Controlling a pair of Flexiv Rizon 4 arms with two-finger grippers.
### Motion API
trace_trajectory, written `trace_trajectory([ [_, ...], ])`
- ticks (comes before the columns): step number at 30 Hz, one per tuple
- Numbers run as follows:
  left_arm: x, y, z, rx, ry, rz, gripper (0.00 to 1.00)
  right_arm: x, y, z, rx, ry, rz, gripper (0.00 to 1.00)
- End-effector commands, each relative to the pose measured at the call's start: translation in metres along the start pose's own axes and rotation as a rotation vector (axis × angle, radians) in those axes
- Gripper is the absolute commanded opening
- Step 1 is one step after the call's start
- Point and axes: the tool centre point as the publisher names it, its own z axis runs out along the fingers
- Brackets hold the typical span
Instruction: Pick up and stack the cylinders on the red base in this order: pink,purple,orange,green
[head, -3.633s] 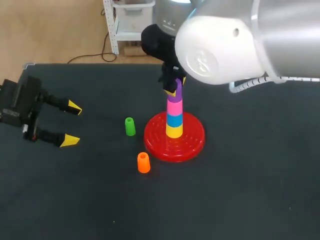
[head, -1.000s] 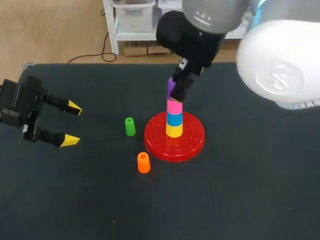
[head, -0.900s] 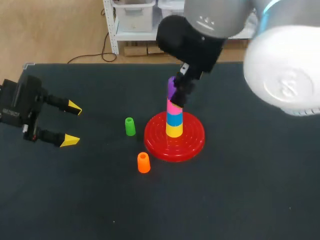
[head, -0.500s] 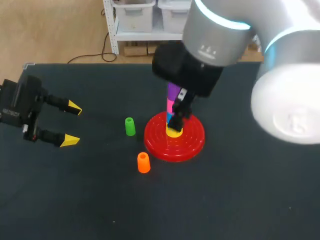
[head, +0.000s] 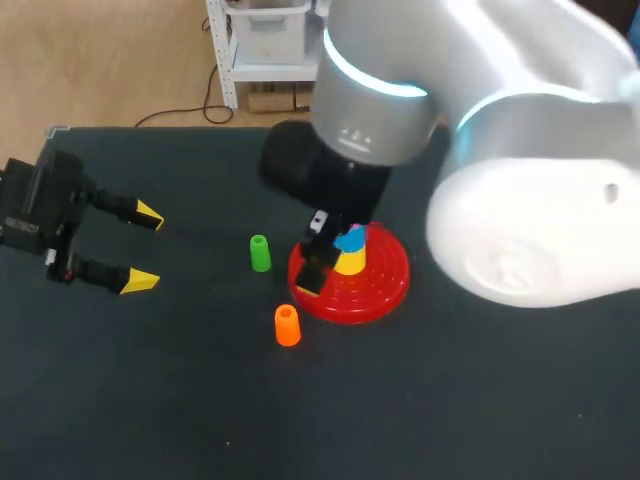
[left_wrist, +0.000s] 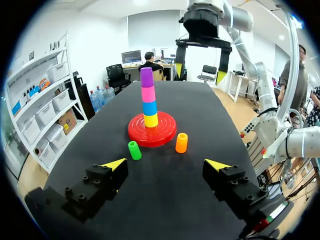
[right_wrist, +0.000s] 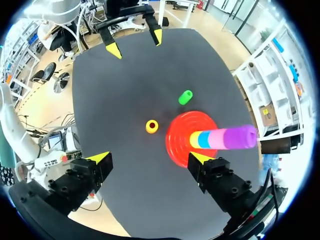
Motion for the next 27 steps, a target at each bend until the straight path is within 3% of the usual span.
trace_trajectory([
  [1,0.001,-0.001,0.000,-0.003,-0.004,0.003,1.00,-0.012,0.000,0.017,-0.012,0.025,-0.002,1.00],
  [27,0.001,-0.001,0.000,-0.003,-0.004,0.003,1.00,-0.015,0.011,0.087,-0.008,0.088,0.055,1.00],
])
